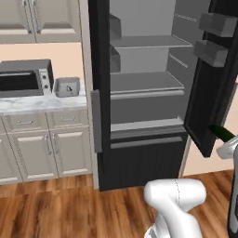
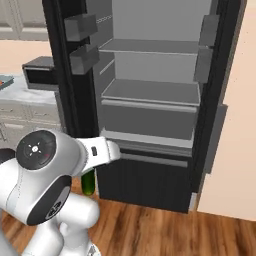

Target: Place one cucumber and one fish in each tupperware on the nearby counter, to pack two identical lunches.

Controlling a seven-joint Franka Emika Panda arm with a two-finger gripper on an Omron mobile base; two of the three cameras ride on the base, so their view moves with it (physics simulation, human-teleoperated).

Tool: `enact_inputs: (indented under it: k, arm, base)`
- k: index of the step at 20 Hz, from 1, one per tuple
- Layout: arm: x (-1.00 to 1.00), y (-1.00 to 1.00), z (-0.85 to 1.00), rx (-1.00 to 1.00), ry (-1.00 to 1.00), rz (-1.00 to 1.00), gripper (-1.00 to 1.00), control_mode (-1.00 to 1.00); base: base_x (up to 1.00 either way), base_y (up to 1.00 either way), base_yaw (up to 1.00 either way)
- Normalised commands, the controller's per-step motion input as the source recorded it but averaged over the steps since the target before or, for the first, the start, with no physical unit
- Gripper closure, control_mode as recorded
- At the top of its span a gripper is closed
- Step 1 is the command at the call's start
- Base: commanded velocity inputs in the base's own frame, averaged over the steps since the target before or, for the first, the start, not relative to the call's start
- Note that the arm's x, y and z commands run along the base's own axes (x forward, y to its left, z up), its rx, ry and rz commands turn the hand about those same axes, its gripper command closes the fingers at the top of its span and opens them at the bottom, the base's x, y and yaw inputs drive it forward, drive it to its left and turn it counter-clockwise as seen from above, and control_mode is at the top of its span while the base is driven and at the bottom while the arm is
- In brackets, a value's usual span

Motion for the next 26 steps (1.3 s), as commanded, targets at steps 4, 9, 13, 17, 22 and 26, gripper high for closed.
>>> enact_inputs:
  k: [4, 9, 13, 17, 22, 26]
  arm:
    - [0.0, 0.0, 0.0, 0.0, 0.0, 0.0, 1.0, 1.0]
    - [0.0, 0.0, 0.0, 0.0, 0.0, 0.0, 1.0, 1.0]
    - [0.0, 0.0, 0.0, 0.0, 0.0, 0.0, 1.0, 1.0]
    - [0.0, 0.0, 0.0, 0.0, 0.0, 0.0, 1.0, 1.0]
    - [0.0, 0.0, 0.0, 0.0, 0.0, 0.0, 1.0, 1.0]
    - [0.0, 0.0, 0.0, 0.0, 0.0, 0.0, 1.0, 1.0]
  base:
    - [-0.42, 0.96, 0.0]
    - [-0.23, 1.0, 0.0]
    - [-0.33, 1.0, 0.0]
    - [-0.34, 1.0, -0.02]
    - [-0.14, 1.0, -0.06]
    - [0.67, 0.29, -0.13]
